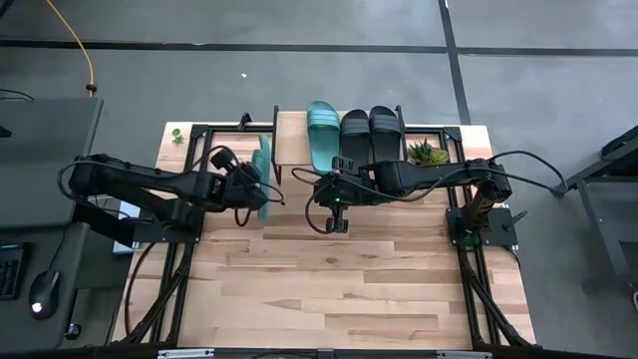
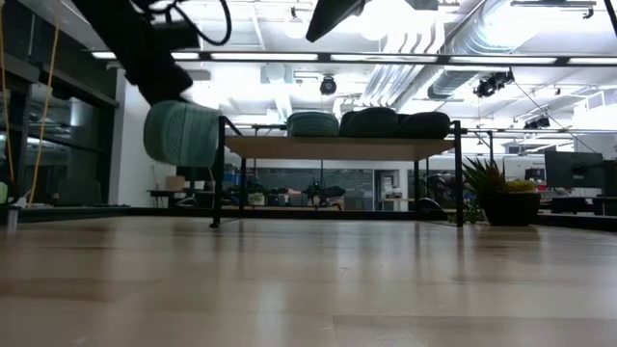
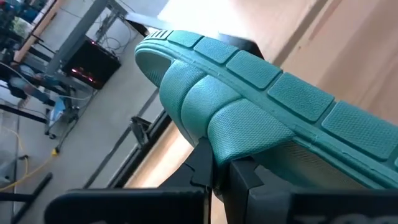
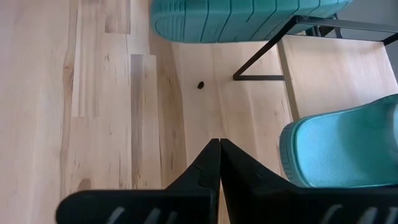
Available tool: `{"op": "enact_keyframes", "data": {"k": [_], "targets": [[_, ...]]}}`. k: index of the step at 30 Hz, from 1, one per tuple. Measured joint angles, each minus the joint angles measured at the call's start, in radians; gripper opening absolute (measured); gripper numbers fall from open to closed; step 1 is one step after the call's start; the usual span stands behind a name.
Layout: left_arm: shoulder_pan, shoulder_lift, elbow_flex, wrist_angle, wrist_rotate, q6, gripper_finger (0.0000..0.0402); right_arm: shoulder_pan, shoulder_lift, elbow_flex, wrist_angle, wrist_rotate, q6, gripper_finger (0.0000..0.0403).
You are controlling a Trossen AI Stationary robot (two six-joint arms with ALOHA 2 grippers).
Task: Pick and place slides into the shelf
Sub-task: Put the green slide on the shelf
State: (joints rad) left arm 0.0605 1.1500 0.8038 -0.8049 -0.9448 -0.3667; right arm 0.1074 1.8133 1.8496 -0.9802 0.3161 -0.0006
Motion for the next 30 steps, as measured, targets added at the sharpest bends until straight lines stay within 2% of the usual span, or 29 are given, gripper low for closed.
{"op": "enact_keyframes", "data": {"k": [7,14,23,30], "targets": [[-0.044,0.000,0.097,-0.116,-0.061,-0.031,0.0001,0.000,0.000,0.000,0.007,0.000,0.000,0.0000],[-0.042,0.000,0.200,-0.199,-0.096,-0.004,0.0001,0.000,0.000,0.000,0.010,-0.002,0.000,0.0000],[-0.035,0.000,0.353,-0.156,-0.138,0.208,0.0000,0.000,0.000,0.000,0.014,-0.002,0.000,0.0000],[0.127,0.055,0.444,-0.103,-0.077,0.471,0.0000,0.000,0.000,0.000,0.014,-0.002,0.000,0.0000]]}}
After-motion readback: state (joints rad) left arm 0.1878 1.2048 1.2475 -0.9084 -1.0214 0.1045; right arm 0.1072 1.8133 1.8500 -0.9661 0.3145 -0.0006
